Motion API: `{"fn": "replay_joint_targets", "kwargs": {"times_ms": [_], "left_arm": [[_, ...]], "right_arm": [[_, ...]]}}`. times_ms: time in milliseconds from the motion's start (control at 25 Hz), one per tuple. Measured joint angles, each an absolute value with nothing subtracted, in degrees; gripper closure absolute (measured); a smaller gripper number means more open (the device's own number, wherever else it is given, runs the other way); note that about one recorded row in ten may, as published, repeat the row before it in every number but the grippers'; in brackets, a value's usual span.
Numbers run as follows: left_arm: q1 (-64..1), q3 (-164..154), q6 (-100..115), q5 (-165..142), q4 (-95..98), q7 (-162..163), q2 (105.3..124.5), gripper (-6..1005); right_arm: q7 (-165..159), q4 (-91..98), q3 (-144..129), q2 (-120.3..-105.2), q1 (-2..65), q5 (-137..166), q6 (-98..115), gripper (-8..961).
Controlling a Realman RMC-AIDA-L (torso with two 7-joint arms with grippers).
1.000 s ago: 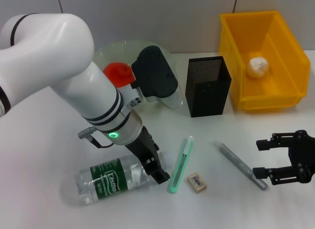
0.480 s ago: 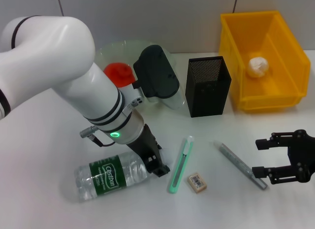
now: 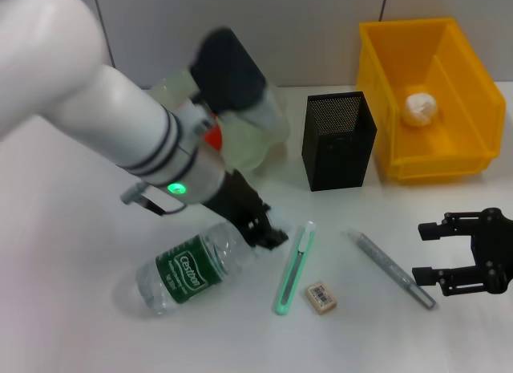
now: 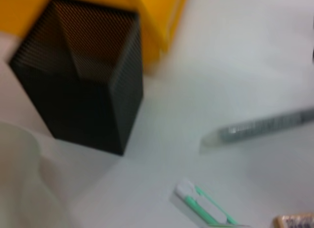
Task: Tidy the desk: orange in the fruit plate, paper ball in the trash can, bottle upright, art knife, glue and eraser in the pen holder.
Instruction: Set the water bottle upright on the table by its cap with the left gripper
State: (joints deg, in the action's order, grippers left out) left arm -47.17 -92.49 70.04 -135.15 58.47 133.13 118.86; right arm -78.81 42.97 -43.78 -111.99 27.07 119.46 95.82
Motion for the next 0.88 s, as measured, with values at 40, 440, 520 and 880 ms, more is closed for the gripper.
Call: {"fn": "replay_joint_targets", "kwargs": {"times_ms": [40,440,520,880], "left_arm": [[-46.21,-90.01,71.32,-134.45,60.13,132.65,118.73,548],[-40.28,-72.52,79.16,-128.42,66.91,126.45,118.42,556],[-38.95,-68.56,80.9,-126.53,67.55,124.65,118.35,556],[-33.8,-57.98,85.08,-119.87,67.96,116.82,118.2,555]], "right_arm": [[-78.74,42.98,-43.6,-111.98,27.07,119.44,95.86,192],[-78.63,43.03,-43.24,-112.03,27.19,119.33,95.98,192],[-78.68,43.05,-43.23,-112.08,27.23,119.33,95.99,192],[-78.66,43.06,-42.73,-112.58,27.23,118.7,95.76,192]]}}
